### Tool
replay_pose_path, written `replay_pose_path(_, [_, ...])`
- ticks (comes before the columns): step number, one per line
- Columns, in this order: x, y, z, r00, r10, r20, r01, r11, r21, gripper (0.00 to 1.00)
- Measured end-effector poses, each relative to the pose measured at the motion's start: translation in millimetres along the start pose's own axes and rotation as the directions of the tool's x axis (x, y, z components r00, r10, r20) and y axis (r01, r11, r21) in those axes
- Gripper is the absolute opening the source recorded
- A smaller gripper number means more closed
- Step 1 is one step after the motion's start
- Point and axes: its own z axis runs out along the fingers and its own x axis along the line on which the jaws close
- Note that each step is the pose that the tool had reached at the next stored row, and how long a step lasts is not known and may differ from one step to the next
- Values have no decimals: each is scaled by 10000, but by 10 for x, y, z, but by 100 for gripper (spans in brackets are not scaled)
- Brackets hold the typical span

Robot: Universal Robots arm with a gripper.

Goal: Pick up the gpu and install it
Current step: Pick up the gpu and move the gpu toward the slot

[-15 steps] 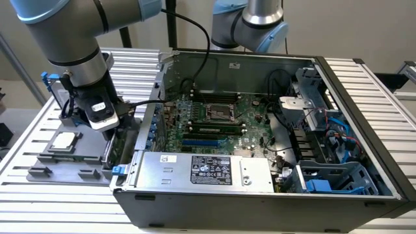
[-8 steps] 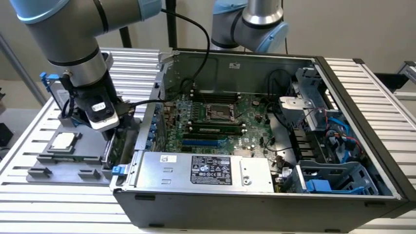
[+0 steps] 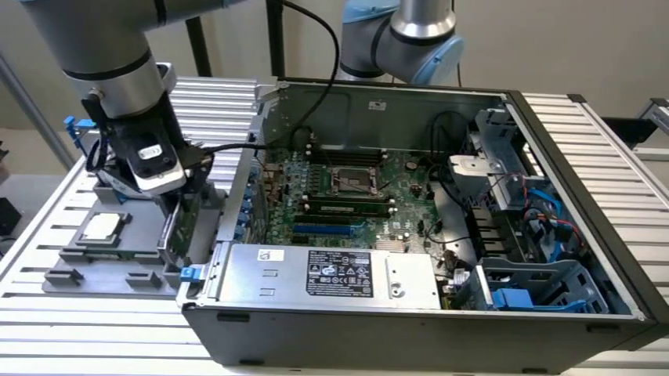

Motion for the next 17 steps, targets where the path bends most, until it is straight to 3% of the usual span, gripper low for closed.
replay_pose_path(17, [-85,30,-769,10000,0,-12,0,10000,0,0])
